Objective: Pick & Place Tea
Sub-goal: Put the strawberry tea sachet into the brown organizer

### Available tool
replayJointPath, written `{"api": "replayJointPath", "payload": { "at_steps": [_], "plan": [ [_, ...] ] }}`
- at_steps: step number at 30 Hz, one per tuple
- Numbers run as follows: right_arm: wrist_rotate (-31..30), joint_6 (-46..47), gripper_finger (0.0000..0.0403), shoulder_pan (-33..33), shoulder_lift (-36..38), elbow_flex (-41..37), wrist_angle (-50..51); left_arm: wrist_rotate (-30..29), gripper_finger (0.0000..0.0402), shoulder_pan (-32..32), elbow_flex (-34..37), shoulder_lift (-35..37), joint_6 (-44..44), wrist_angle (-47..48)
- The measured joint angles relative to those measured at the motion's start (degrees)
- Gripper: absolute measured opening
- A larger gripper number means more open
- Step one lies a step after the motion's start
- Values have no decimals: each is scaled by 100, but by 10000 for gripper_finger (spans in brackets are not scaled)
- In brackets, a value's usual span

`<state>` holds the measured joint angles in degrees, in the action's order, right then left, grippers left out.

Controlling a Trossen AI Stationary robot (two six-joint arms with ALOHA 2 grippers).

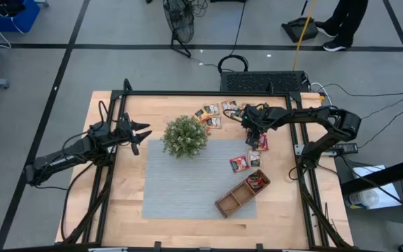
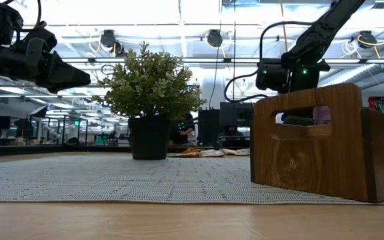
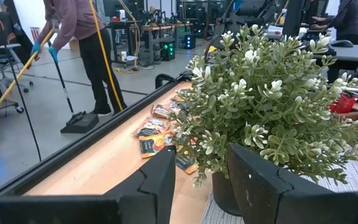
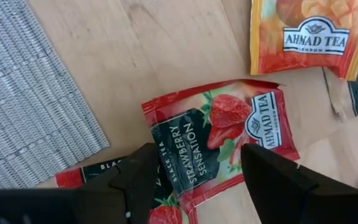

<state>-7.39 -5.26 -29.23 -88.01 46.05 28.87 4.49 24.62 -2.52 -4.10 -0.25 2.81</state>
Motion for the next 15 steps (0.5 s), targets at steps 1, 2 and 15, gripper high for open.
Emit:
{"api": "replayJointPath", "payload": {
  "at_steps": [1,2,15],
  "plan": [
    [4,-24,212,0,0,-24,-36,0,147,0,2,0,0,0],
    [7,-39,212,0,0,-50,-63,0,147,-2,0,-1,0,0],
    [-21,-33,149,-33,9,-194,-384,0,147,0,0,-2,0,0]
  ]
}}
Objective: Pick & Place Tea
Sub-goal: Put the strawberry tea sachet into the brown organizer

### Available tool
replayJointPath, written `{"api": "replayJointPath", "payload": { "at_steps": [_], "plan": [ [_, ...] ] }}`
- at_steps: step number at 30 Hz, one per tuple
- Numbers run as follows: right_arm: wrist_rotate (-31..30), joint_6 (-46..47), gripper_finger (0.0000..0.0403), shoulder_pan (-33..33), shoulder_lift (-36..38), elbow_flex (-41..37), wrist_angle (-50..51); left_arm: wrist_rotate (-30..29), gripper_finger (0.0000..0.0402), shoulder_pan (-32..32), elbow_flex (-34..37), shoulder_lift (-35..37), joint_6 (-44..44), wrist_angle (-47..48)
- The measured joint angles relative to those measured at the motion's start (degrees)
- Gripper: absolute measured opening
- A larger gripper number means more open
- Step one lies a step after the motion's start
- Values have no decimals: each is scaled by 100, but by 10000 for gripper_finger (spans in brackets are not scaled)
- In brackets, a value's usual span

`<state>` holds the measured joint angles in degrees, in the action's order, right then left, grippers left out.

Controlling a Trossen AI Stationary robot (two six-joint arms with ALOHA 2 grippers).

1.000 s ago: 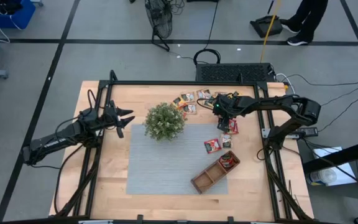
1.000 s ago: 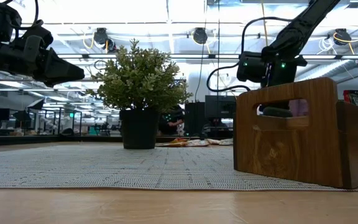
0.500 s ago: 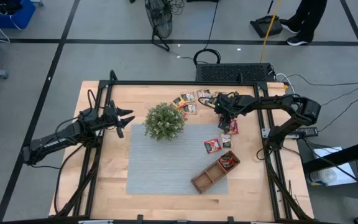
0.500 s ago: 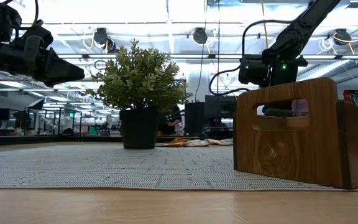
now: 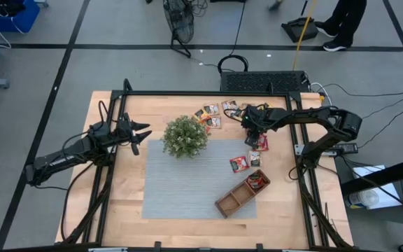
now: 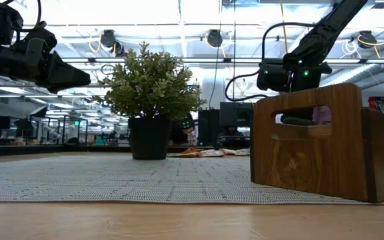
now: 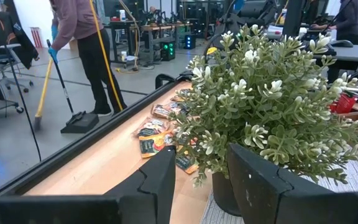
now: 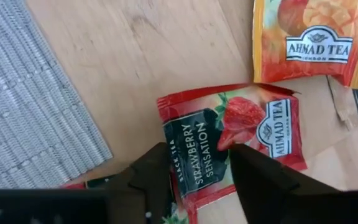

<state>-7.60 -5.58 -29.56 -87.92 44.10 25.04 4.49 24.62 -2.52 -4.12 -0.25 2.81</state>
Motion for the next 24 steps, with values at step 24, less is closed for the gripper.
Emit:
{"api": "replayJointPath", "payload": {
  "at_steps": [24],
  "plan": [
    [-19,-264,0,460,264,0,-229,0,147,-1,1,2,0,0]
  ]
}}
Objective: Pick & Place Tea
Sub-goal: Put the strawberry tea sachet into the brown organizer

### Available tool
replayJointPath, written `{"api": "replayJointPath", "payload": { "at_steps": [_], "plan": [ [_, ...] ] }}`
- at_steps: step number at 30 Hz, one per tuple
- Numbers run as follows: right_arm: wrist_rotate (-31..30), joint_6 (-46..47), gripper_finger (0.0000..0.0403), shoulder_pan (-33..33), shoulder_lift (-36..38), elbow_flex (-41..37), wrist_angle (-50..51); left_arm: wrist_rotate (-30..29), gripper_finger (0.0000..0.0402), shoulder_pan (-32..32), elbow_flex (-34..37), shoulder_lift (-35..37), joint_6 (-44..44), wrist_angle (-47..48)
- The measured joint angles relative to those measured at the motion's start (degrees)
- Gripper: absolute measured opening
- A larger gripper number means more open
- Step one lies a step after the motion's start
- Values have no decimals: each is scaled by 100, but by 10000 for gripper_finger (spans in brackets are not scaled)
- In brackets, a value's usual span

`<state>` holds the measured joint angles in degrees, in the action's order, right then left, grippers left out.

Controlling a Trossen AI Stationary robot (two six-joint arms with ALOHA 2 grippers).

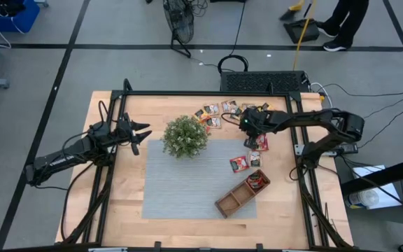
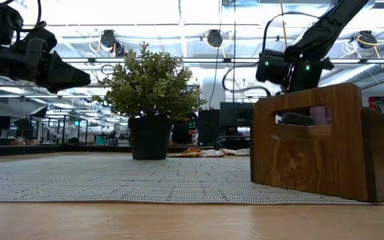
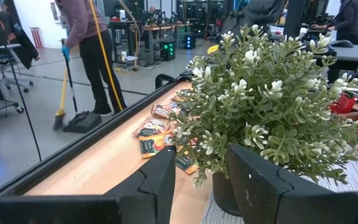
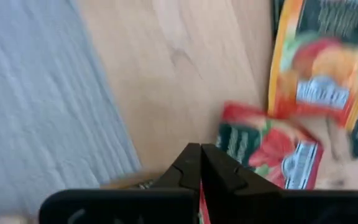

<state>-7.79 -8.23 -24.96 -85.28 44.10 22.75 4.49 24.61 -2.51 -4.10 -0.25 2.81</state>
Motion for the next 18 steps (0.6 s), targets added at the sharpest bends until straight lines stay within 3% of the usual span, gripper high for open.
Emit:
{"api": "replayJointPath", "payload": {
  "at_steps": [4,8,11,14,18],
  "plan": [
    [-15,98,0,204,294,8,-35,-2,147,1,-1,0,0,0],
    [-831,171,0,304,474,8,-91,-2,147,0,0,0,0,3],
    [-991,-288,12,205,496,10,-127,-2,147,-1,-1,0,0,1],
    [-701,-416,52,-1,472,67,-149,-2,147,-1,-1,0,0,0],
    [170,158,125,-576,265,300,-87,0,147,-1,-1,0,0,2]
  ]
}}
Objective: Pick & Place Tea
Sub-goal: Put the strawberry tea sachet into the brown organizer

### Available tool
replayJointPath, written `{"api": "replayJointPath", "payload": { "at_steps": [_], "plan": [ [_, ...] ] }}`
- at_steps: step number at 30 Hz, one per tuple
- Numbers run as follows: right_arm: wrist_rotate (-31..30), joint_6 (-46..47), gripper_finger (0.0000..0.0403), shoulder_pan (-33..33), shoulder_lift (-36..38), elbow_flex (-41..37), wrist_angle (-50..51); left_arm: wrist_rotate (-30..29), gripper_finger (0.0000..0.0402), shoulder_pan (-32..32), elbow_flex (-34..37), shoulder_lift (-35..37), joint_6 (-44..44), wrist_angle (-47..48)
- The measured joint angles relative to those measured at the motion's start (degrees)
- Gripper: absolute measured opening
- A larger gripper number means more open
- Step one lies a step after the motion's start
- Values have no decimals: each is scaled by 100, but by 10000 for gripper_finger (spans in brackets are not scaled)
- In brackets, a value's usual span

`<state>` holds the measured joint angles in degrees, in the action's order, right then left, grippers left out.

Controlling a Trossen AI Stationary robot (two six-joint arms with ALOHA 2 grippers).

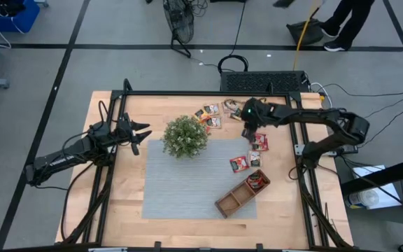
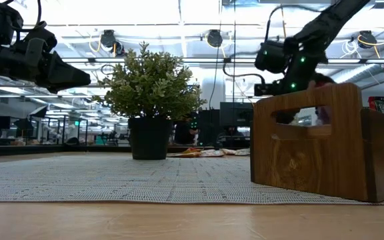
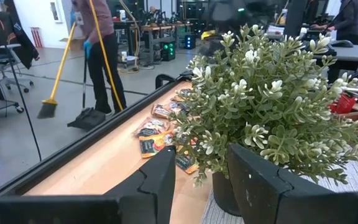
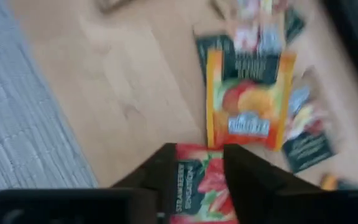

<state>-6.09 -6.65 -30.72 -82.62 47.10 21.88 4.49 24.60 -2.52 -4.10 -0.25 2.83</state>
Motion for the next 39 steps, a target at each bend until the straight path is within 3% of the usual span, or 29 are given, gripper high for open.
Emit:
{"api": "replayJointPath", "payload": {
  "at_steps": [3,8,15,28,33,39],
  "plan": [
    [467,116,179,-402,-264,15,83,0,147,1,0,0,0,-2],
    [468,88,254,-763,-653,19,285,-2,147,1,0,0,0,-2],
    [473,-12,286,-789,-964,52,297,0,147,2,1,0,0,-2],
    [490,32,217,-668,-1053,34,613,0,147,2,0,-1,0,-2],
    [490,140,156,-668,-1054,28,622,0,148,2,0,0,0,0],
    [497,144,55,-666,-1061,26,668,0,147,2,0,0,0,-2]
  ]
}}
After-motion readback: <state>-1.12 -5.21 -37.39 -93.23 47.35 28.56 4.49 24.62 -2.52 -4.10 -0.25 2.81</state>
